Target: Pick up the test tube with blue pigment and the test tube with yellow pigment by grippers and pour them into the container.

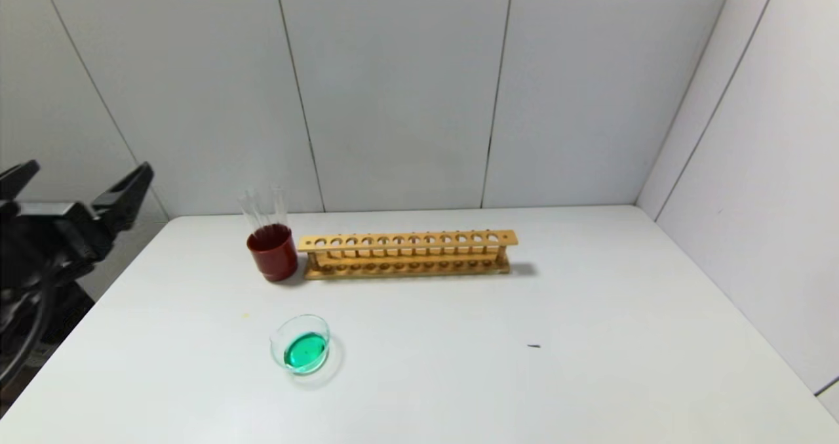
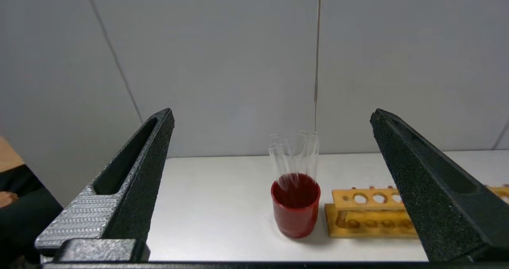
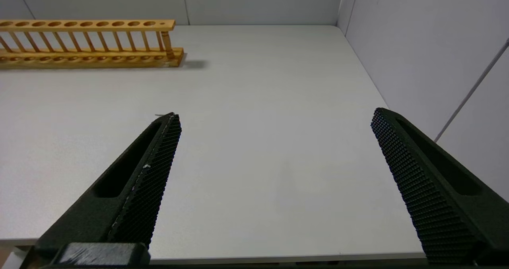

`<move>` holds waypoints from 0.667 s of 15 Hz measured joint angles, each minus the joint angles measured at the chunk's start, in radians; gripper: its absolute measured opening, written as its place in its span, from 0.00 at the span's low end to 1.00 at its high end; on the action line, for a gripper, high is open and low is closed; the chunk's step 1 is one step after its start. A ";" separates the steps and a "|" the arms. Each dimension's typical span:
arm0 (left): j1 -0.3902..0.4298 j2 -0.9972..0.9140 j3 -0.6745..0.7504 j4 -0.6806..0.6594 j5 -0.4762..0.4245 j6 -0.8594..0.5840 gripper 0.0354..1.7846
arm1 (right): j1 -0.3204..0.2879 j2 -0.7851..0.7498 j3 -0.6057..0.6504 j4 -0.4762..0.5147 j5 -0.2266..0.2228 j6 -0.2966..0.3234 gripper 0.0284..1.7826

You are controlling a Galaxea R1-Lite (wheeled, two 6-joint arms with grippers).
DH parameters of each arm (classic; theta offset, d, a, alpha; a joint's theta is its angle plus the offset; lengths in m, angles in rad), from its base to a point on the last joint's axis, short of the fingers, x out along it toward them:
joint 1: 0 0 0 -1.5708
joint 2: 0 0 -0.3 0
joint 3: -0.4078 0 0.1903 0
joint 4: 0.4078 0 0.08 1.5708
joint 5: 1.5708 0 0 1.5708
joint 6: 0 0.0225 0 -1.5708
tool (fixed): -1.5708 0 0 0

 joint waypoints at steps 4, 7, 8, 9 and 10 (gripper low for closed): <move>0.023 -0.433 0.191 0.122 -0.003 0.004 0.97 | 0.000 0.000 0.000 0.000 0.000 0.000 0.98; 0.084 -0.702 0.297 0.226 -0.006 0.004 0.97 | 0.000 0.000 0.000 0.000 0.000 0.001 0.98; 0.117 -0.781 0.319 0.290 -0.006 0.005 0.97 | 0.000 0.000 0.000 0.000 0.000 0.001 0.98; 0.143 -0.845 0.331 0.367 -0.005 0.004 0.97 | 0.000 0.000 0.000 0.000 0.000 0.001 0.98; 0.157 -0.896 0.340 0.443 -0.009 -0.001 0.97 | 0.000 0.000 0.000 0.000 0.000 0.001 0.98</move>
